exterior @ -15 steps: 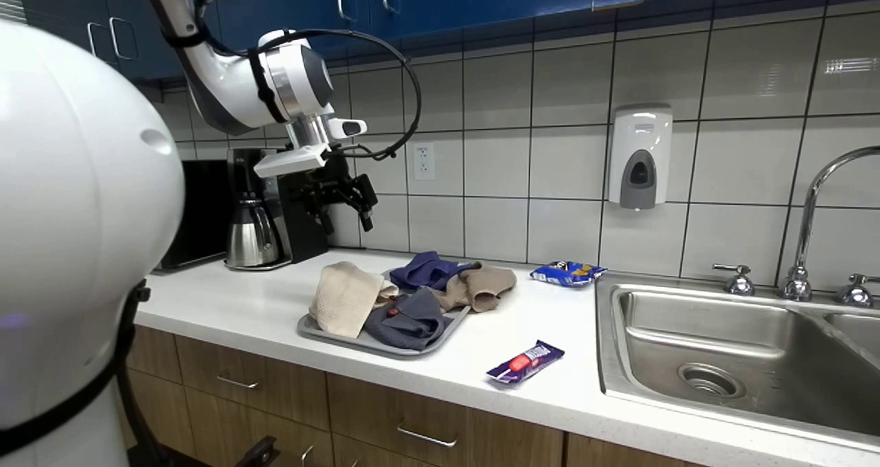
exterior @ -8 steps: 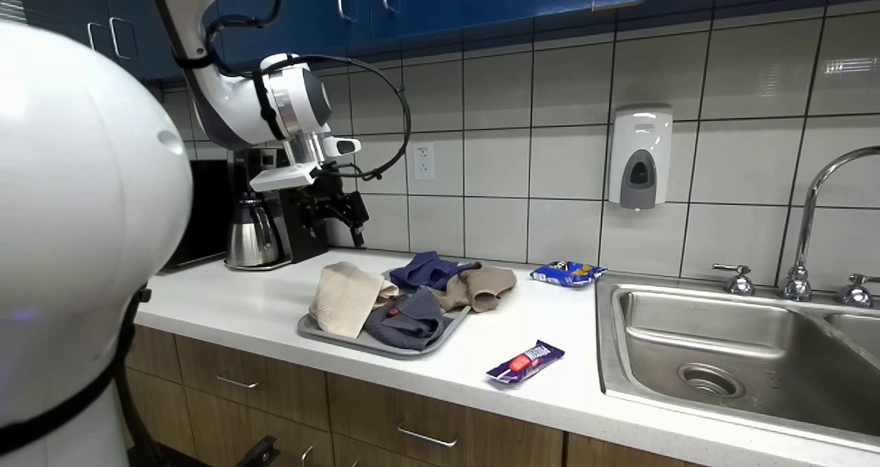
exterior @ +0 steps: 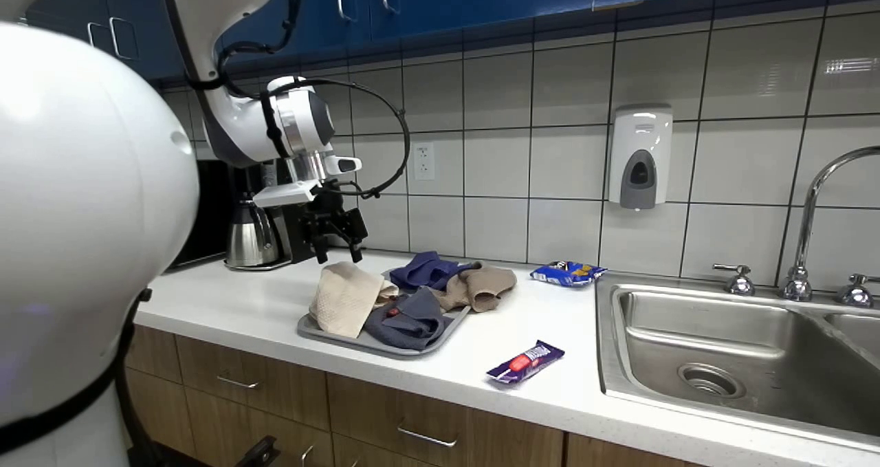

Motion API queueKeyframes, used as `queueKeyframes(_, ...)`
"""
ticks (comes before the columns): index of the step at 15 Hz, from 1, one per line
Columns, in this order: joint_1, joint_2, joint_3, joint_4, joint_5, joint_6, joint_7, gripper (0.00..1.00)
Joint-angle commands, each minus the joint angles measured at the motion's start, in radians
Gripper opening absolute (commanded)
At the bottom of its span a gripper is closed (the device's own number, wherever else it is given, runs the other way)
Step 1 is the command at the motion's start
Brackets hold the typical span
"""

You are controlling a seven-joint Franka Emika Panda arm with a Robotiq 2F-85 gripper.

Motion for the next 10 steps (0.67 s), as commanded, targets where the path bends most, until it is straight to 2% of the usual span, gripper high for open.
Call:
queueKeyframes(1, 0.035, 0.037, -0.022, 0.047, 0.014, -0.035, 0.008, 1.0)
queueKeyframes(10, 0.061, 0.111, -0.047, 0.081, 0.042, -0.034, -0.004, 1.0)
